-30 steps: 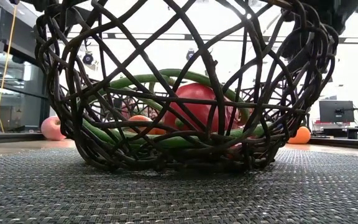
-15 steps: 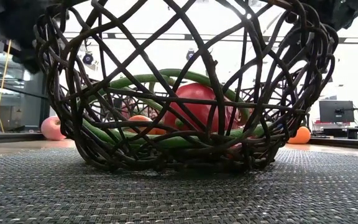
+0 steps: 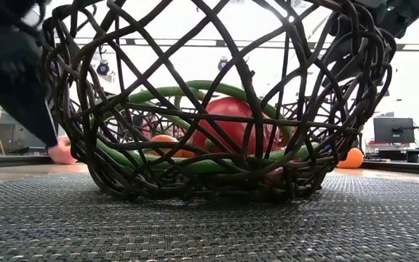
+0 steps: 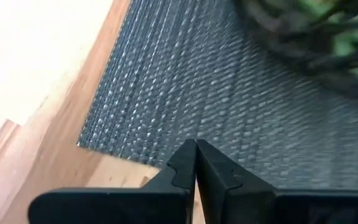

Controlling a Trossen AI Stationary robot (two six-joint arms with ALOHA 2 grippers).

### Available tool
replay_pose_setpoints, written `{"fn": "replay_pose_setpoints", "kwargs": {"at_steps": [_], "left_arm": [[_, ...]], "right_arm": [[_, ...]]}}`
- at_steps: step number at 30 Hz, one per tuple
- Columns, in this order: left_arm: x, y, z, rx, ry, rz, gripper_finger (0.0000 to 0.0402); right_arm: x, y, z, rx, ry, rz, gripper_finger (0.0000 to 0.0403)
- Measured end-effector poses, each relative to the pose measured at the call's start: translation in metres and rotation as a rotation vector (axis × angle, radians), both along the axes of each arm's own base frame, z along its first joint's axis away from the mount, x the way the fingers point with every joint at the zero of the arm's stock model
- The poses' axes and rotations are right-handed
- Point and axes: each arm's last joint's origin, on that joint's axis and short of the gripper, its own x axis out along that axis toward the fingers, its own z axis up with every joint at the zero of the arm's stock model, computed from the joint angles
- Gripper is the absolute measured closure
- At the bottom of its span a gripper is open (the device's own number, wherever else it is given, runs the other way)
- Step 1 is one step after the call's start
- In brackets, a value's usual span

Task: Build produce basket
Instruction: Adjust the gray mat

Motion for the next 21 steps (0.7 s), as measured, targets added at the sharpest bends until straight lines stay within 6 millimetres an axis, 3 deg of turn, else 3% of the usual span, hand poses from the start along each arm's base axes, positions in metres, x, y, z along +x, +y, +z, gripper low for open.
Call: {"fn": "replay_pose_setpoints", "kwargs": {"at_steps": [12,21], "left_arm": [[0.021,0.009,-0.033,-0.007,0.118,0.016,0.0401],[0.024,0.036,-0.035,0.048,0.161,0.033,0.0401]], "right_arm": [[0.006,-0.001,-0.003,0.042,0.007,-0.045,0.0116],[0.006,-0.001,-0.003,0.062,0.001,-0.064,0.0116]]}}
